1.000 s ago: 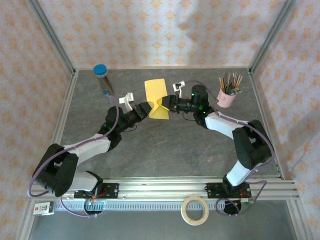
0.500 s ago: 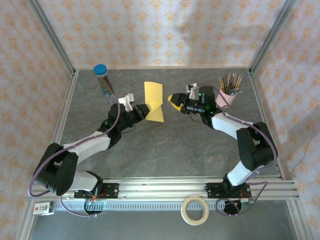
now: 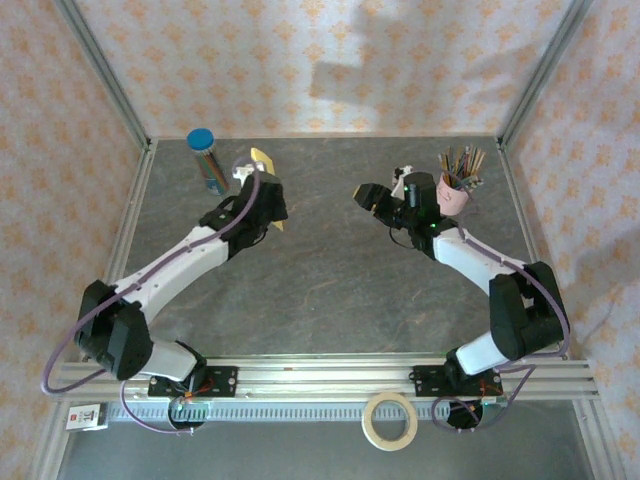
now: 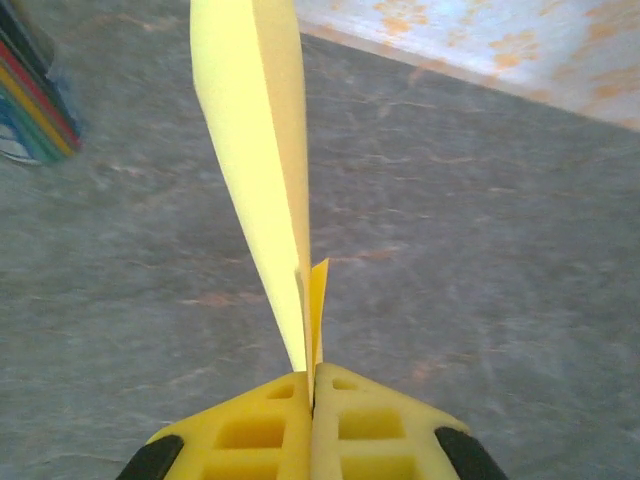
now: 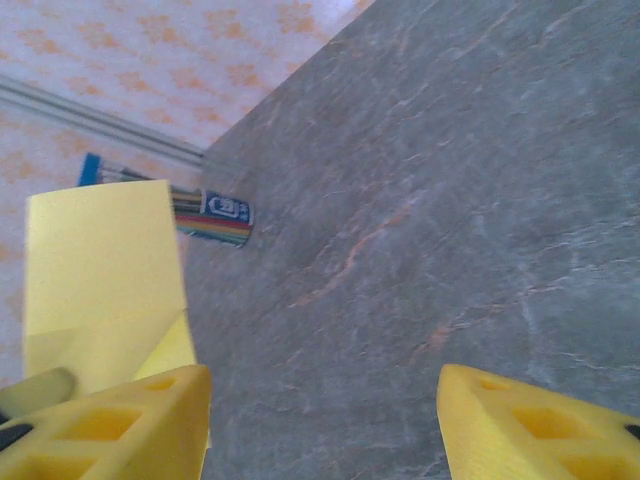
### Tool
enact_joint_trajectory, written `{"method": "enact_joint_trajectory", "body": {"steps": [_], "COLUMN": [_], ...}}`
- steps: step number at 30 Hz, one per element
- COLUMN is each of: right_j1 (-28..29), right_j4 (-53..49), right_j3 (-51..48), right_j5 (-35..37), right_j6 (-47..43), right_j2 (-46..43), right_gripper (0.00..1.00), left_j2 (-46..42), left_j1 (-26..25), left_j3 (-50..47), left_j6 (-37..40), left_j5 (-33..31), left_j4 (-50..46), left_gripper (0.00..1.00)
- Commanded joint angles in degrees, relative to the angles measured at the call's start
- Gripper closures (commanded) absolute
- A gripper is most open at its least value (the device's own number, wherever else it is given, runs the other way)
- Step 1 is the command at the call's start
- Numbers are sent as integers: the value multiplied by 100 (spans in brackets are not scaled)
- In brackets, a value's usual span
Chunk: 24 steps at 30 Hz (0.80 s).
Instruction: Fold a paper plane with a square sheet of paper (pick it up from the middle)
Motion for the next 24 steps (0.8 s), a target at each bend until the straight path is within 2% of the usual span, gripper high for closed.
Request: {"method": "enact_joint_trajectory", "body": {"steps": [1,7,12,15,19,24], "right_j1": [-26,-71,-86,-110,-176,-214], "right_j4": [-261,-459,-497,-443,-353,-278], "right_j3": [-30,-208,-401,-543,-787,-978], "right_j5": [678,1399,1958,2133,2355,2557], "right_j6": [-149,-92,-73,2,120,183], "right_j2": [-243,-572,-910,-1094,-1406,-1650], "right_gripper": [40,40,39,39,39,38], "left_j2": [576,1759,2653,3111,3281,3107], "left_j1": [-336,-778,-1143,-1368,-1465,-1468], "left_j3": [533,1344,1837,1904,1671,1158], "left_j6": [298,132,5,-89,-176,-583], "left_j5": [-1752,-2722,-2669,-2218,-1220,-46], "left_j4": [-1611,-2465,-2574,-2223,-1469,-453], "left_gripper": [94,93,93,93,90,76]}}
